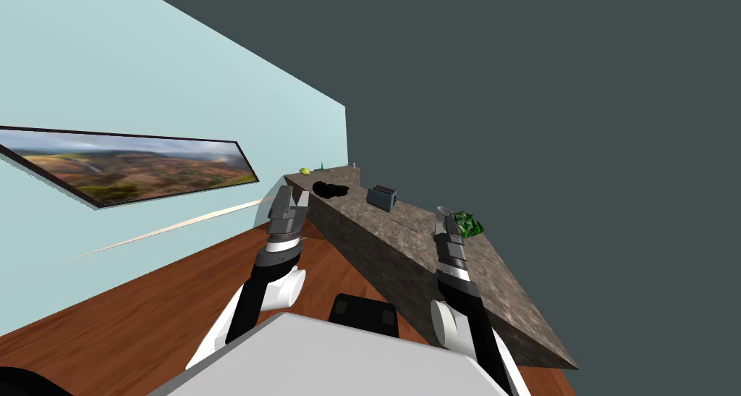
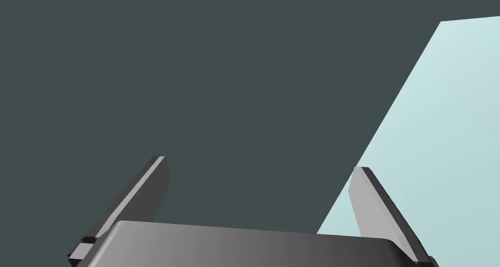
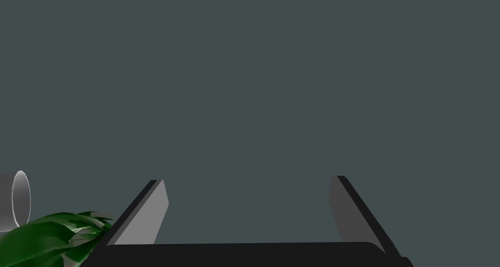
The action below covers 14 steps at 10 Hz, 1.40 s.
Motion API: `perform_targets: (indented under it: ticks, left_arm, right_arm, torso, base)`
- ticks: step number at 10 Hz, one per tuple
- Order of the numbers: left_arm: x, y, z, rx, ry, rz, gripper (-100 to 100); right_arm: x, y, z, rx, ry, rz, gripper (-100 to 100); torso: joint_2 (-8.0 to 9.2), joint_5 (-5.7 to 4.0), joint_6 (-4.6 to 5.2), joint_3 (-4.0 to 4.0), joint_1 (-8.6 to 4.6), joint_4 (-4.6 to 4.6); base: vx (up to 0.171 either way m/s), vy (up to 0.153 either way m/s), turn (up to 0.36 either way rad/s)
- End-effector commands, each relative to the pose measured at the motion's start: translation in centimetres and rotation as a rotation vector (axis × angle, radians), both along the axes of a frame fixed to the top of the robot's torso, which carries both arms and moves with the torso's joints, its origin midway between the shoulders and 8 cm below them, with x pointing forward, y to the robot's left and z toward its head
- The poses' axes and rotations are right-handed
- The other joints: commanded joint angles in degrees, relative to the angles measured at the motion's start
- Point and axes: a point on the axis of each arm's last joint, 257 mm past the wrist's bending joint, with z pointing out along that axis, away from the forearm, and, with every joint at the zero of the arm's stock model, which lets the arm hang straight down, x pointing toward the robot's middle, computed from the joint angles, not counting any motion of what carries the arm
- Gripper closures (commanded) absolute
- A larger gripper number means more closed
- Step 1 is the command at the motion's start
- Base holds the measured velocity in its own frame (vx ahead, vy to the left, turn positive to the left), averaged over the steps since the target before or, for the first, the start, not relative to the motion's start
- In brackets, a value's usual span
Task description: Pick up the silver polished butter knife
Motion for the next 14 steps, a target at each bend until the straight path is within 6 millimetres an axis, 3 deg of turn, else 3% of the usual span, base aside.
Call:
perform_targets:
  ticks: [1, 7, 14]
  left_arm:
    - [0.0, 0.0, 0.0, 0.0, 0.0, 0.0, 0]
    - [0.0, 0.0, 0.0, 0.0, 0.0, 0.0, 0]
    - [0.0, 0.0, 0.0, 0.0, 0.0, 0.0, 0]
  right_arm:
    - [0.1, 0.1, -0.2, -0.039, 0.013, 0.015, -100]
    - [1.1, -0.7, -2.5, -0.244, 0.102, 0.044, -100]
    - [1.6, -4.4, -7.2, -0.476, 0.261, 0.029, -100]
  torso:
    - [0.0, 0.0, 0.0, 0.0, 0.0, 0.0]
    - [0.18, 0.04, -0.02, 0.1, 0.18, 0.04]
    - [0.12, 0.01, -0.02, 0.07, 0.05, 0.03]
  base:
    - [-0.01, 0.012, 0.053]
    - [-0.038, 0.045, 0.177]
    - [-0.031, 0.048, 0.258]
